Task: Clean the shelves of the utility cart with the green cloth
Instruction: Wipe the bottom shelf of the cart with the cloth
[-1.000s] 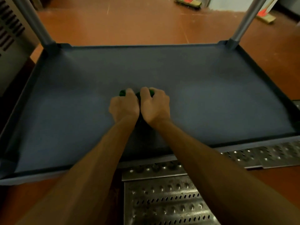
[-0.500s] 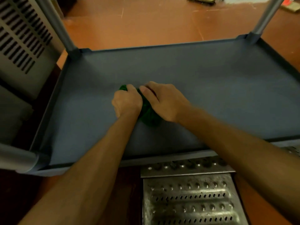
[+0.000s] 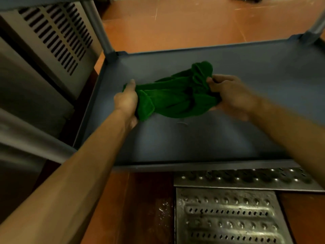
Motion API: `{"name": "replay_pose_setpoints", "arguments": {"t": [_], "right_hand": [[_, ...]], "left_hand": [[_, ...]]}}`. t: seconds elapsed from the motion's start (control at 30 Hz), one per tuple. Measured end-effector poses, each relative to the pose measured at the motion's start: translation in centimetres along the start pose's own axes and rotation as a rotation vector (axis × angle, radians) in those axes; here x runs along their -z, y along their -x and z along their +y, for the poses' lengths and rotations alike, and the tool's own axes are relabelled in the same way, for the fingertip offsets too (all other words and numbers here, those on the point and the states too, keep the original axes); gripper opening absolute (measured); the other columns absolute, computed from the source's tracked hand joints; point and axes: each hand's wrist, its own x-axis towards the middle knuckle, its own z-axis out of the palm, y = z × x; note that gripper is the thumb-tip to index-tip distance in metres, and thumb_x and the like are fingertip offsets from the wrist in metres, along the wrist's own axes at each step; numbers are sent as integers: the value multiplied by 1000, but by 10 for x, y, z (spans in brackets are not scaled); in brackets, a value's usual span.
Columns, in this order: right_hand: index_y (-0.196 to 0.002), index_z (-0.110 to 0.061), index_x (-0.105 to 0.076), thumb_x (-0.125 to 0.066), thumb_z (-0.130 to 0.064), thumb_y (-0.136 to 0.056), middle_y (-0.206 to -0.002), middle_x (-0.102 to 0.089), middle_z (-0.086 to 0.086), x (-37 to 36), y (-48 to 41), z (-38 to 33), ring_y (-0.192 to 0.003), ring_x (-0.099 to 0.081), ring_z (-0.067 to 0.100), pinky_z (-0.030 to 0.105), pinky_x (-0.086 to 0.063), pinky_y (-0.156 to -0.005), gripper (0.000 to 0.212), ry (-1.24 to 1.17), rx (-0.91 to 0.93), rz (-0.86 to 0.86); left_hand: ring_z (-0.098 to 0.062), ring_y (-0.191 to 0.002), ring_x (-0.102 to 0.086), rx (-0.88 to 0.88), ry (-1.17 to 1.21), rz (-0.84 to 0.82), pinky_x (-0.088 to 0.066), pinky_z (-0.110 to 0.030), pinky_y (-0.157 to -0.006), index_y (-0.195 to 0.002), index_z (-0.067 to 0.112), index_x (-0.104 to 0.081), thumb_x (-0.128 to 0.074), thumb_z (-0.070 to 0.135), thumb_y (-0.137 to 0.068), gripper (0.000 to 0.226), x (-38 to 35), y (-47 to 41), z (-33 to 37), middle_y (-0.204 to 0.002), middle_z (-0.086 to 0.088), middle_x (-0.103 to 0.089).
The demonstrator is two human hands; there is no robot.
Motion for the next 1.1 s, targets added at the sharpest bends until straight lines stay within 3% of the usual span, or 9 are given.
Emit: {"name": "replay_pose_setpoints", "arguments": {"t": [0.13,0.27,0.33,0.43,0.53,0.6,0.7,0.87,1.1], "right_hand": [[-108,13,-59,-46,-20,-101,-108,-64,34,-3,-2,8,-99,-63,51,66,-49,-89,37,223,-32,156],[-89,0,-62,-37,-23,-105,-80,-61,13,-11,8,21,-80,-61,30,36,-48,-74,38,405,-24,278],[-81,-2,-62,-38,-42,-104,-73,-58,10,-10,18,25,-69,-56,23,33,-44,-69,52,334,-61,315],[-94,-3,-73,-53,-76,-80,-88,-74,8,-5,34,27,-83,-70,24,40,-57,-81,77,244,-130,177],[-90,-14,-67,-73,-62,-74,-79,-70,-1,-7,34,37,-73,-68,14,28,-53,-65,50,516,-12,119],[-77,-17,-60,-67,-56,-84,-67,-60,-3,-11,30,41,-64,-59,12,25,-40,-56,40,664,86,194],[-53,-17,-44,-57,-51,-93,-49,-47,-1,-19,24,41,-49,-48,16,29,-33,-49,55,639,113,276],[-49,-14,-44,-57,-42,-95,-47,-44,1,-22,15,37,-44,-42,15,21,-31,-37,55,552,6,341],[-67,-12,-58,-57,-61,-88,-62,-57,1,-7,14,37,-59,-55,11,27,-39,-51,53,630,-15,237]], "left_hand": [[-30,-85,-71,-123,-238,12,-62,-41,-71,-81,10,-60,-63,34,-97,29,-9,8,-4,-84,-7,-68],[-29,-82,-68,-115,-301,-10,-60,-41,-78,-77,9,-56,-61,32,-98,32,-21,19,-19,-81,-9,-64],[-32,-84,-70,-72,-291,-29,-61,-45,-76,-86,4,-60,-62,32,-98,31,-19,18,-30,-88,-15,-68],[-38,-86,-71,-51,-314,-31,-60,-56,-76,-82,6,-60,-63,32,-97,30,-15,20,-45,-89,-20,-69],[-38,-86,-70,-85,-352,-7,-60,-56,-79,-74,8,-58,-59,32,-98,35,-17,22,-52,-79,-15,-65],[-40,-88,-70,-109,-369,2,-59,-56,-80,-70,9,-55,-56,34,-99,39,-20,24,-52,-78,-15,-64],[-40,-89,-68,-130,-379,43,-58,-54,-82,-67,9,-53,-52,36,-100,43,-22,22,-49,-84,-18,-66],[-40,-93,-67,-128,-419,90,-59,-50,-80,-65,9,-49,-46,24,-98,37,-29,22,-42,-73,-9,-58],[-31,-81,-63,-130,-536,40,-56,-47,-79,-66,11,-53,-52,33,-97,38,-6,16,-43,-72,-7,-58]]}}
